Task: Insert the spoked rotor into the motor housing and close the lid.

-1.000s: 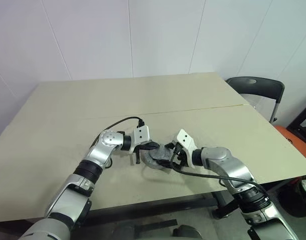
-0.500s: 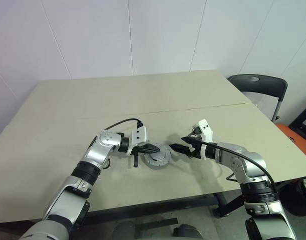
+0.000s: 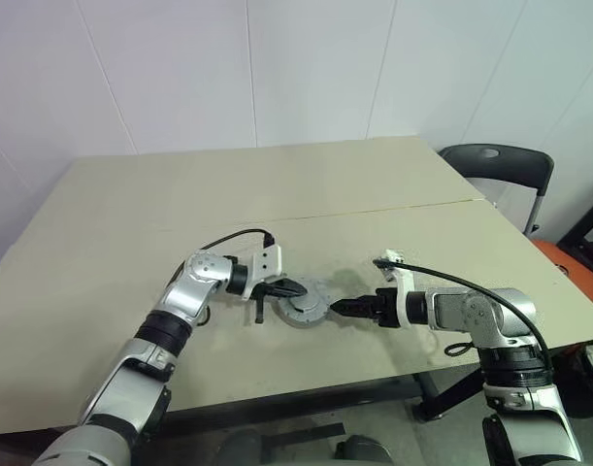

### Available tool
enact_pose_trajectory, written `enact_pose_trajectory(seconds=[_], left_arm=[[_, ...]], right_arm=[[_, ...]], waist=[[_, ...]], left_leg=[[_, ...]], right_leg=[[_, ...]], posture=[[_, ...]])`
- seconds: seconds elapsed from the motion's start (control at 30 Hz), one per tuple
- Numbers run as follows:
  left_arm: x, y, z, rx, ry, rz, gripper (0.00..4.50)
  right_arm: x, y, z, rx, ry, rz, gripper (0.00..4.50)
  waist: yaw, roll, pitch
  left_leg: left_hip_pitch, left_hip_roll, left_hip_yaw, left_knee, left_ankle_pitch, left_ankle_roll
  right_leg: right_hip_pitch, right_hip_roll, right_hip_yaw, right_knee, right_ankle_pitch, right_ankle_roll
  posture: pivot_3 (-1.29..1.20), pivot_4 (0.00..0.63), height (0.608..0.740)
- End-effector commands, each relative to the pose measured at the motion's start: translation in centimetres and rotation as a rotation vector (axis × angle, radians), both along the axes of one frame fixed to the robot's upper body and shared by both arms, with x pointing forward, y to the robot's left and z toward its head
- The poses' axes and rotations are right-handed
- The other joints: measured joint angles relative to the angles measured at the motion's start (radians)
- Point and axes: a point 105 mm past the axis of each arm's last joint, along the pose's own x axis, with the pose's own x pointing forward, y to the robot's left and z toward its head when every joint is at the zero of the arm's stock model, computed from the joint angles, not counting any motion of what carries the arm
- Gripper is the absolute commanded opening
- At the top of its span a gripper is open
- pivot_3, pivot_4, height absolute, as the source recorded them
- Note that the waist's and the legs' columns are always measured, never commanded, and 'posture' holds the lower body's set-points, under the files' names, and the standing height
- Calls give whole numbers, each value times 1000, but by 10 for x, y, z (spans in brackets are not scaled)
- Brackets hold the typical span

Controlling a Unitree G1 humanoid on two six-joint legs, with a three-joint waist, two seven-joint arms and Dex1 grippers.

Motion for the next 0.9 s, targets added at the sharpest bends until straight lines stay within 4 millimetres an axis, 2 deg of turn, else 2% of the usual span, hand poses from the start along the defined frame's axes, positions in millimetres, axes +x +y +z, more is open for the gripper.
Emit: enact_pose_trajectory(seconds=[0.03, 0.27, 0.43, 0.57, 0.7, 0.8, 0.9], left_arm=[[-9, 22, -41, 178, 100, 21, 0], [-6, 23, -42, 195, 87, 15, 0], [-4, 25, -41, 202, 78, 13, 0], [-2, 25, -41, 212, 70, 12, 0], [1, 23, -39, 217, 61, 7, 0], [3, 22, -38, 219, 55, 4, 0], [3, 21, -35, 207, 54, 2, 0]], right_arm=[[-3, 16, 5, 58, 25, 31, 4432], [-6, 45, 3, 179, 105, 20, 4432], [-4, 74, 7, 239, 122, 38, 4432], [5, 104, 17, 313, 122, 56, 4432], [9, 128, 22, 388, 166, 66, 4432], [9, 133, 17, 403, 211, 57, 4432], [5, 130, 7, 363, 229, 64, 4432]], waist=[[-2, 0, 0], [-8, 0, 0], [-27, 0, 0], [-50, -1, -1], [-73, -3, 0], [-82, -3, 1], [-81, -6, 2]], left_leg=[[0, 0, 0, 0, 0, 0], [1, 0, 0, 0, 0, 0], [1, 1, 0, 0, 0, 0], [8, 1, -5, -2, 0, -1], [9, 0, -15, -5, 0, -1], [12, -1, -29, -9, 0, -1], [26, 1, -35, -15, -2, -3]], right_leg=[[0, 0, 0, 0, 0, 0], [0, 0, 0, 0, 0, 0], [0, 0, 0, 0, 0, 0], [1, 0, -3, 0, 2, -1], [-2, 0, -11, -3, 14, -5], [-3, -1, -22, -4, 15, -4], [-6, 0, -27, -2, 21, -7]], posture=[[0, 0, 740], [0, 0, 740], [0, 0, 740], [0, 0, 740], [0, 0, 740], [0, 0, 740], [0, 0, 740]])
